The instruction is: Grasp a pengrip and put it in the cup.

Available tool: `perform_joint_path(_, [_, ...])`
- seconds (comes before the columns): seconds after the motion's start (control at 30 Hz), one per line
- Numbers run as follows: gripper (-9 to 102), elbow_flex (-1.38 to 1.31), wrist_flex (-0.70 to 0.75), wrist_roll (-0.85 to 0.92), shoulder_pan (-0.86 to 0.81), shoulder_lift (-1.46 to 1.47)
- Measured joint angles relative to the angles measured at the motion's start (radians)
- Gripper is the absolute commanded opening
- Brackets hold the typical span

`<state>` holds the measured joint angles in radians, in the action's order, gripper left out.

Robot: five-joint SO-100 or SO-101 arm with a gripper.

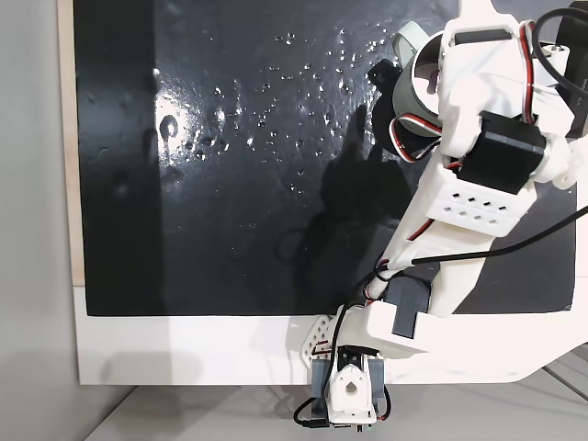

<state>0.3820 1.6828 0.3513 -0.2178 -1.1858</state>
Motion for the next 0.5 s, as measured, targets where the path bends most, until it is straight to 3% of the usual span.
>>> perform_joint_path(0.5, [32,0.014,0.000,0.002,0.000,0.000])
